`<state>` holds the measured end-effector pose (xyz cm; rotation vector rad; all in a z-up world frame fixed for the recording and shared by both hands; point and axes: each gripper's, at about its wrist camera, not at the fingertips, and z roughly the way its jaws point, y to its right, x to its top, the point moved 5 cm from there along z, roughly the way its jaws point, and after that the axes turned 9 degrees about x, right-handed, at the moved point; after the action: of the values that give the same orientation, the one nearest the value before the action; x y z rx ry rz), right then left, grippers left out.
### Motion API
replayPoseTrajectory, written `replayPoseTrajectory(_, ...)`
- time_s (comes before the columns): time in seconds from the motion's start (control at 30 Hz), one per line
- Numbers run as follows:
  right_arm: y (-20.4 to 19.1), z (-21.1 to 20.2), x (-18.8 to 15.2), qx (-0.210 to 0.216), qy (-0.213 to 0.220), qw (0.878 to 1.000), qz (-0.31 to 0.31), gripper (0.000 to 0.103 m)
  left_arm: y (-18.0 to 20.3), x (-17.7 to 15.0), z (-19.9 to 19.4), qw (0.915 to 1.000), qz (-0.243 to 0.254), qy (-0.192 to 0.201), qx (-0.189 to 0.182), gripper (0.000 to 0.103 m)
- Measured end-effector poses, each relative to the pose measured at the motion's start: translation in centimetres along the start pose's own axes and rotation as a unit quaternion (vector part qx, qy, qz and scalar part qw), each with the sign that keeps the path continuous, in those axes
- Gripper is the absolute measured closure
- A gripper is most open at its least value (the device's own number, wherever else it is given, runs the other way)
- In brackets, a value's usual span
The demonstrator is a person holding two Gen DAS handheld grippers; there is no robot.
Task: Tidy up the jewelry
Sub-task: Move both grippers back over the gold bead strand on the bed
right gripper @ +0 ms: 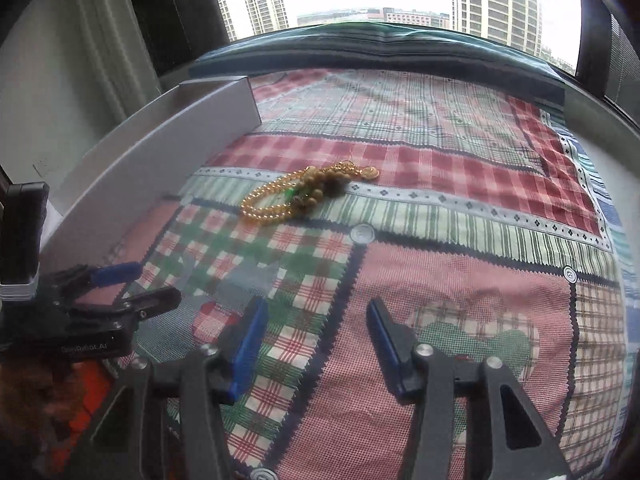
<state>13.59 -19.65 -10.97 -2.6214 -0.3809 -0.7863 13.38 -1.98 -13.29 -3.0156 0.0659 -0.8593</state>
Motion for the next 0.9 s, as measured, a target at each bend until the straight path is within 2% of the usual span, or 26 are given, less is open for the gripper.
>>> replayPoseTrajectory(0.17,1.1,1.0,-0.5,-0.005,-0.003,1.000,0.013,0.050,0.0,0.4,1.5,0.9999,-0.011,-0.012,-0.002,0.020)
replayPoseTrajectory(0.5,1.2,3.1,0.5,0.008,-0.009,1.000,0.014,0.050,-0.5,2.5,3.0,0.9997,-0.019,-0.012,0.005,0.020)
replayPoseTrajectory(0.8,1.4,4.2,0.7,0.016,-0.015,0.999,0.025,0.050,-0.5,8.2,6.4,0.9998,-0.018,0.005,0.010,0.020)
replayPoseTrajectory(0.9,1.2,4.2,0.7,0.019,-0.013,0.999,0.025,0.050,0.2,9.3,8.5,0.9997,-0.006,0.000,0.026,0.026)
